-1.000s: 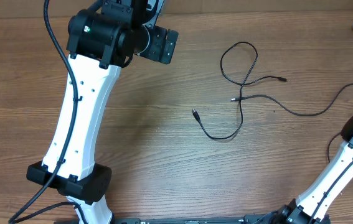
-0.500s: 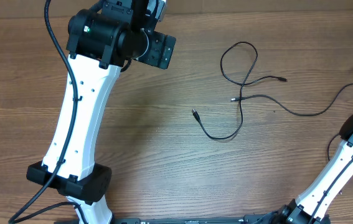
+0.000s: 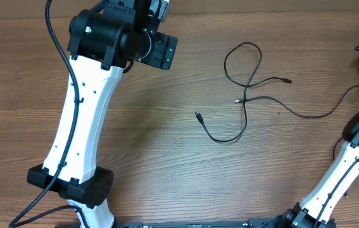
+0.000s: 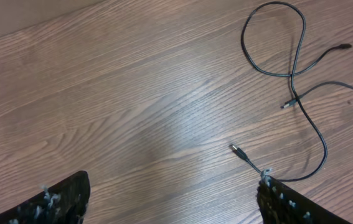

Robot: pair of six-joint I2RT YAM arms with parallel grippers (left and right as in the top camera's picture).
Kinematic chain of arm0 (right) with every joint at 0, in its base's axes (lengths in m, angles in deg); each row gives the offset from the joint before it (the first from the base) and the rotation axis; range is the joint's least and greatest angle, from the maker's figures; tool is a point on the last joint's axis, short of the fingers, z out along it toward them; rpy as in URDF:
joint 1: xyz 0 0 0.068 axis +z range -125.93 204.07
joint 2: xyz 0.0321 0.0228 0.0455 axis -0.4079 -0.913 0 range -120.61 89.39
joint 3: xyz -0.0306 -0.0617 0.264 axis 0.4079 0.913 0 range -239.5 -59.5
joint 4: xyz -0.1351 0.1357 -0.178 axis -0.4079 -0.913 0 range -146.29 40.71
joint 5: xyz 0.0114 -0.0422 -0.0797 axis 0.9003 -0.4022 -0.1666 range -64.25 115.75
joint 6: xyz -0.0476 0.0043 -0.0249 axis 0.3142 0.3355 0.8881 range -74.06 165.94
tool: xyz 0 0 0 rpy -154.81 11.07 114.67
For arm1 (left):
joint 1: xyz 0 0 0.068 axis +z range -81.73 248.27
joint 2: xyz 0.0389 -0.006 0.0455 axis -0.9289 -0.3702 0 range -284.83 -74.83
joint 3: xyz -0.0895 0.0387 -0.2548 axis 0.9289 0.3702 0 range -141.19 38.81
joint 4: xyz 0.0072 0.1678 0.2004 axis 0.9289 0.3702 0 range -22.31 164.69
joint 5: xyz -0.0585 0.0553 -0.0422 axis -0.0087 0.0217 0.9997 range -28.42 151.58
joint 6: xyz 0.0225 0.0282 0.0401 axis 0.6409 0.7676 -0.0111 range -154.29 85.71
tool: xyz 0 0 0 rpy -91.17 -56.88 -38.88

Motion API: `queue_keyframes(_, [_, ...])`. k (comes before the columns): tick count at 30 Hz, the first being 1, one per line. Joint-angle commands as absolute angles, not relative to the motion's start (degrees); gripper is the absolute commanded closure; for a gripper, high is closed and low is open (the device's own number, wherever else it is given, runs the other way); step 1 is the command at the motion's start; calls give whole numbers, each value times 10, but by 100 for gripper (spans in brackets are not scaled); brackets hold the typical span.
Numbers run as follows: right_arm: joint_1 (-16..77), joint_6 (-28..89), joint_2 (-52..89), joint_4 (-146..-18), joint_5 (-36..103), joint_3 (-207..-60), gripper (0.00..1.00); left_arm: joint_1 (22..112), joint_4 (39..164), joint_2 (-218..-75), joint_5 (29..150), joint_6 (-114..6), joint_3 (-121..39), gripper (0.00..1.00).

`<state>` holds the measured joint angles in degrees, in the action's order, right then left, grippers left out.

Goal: Untangle cables

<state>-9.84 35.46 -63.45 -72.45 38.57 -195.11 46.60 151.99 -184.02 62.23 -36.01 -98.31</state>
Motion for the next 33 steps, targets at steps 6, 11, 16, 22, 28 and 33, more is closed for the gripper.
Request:
queue_keyframes(6, [-37,355,-641,-646,366,-1940,96,456,1517,-1835,629,-371,-985,18])
queue_keyframes(11, [-22,355,-641,-648,294,-1940,96,446,1522,-1835,626,-370,-985,18])
queue_keyframes(16, [-23,355,-641,-652,294,-1940,0,446,1523,-1835,626,-360,-985,18])
queue_keyframes(22, [-23,390,-624,-653,294,-1949,0,446,1528,-1835,627,-360,-985,19])
queue_keyframes(28, [-19,384,-540,-714,297,-1962,0,446,1522,-1835,627,-371,-985,17])
queue_keyframes(33, [1,373,-448,-844,399,-1962,0,446,1521,-1835,626,-377,-985,17])
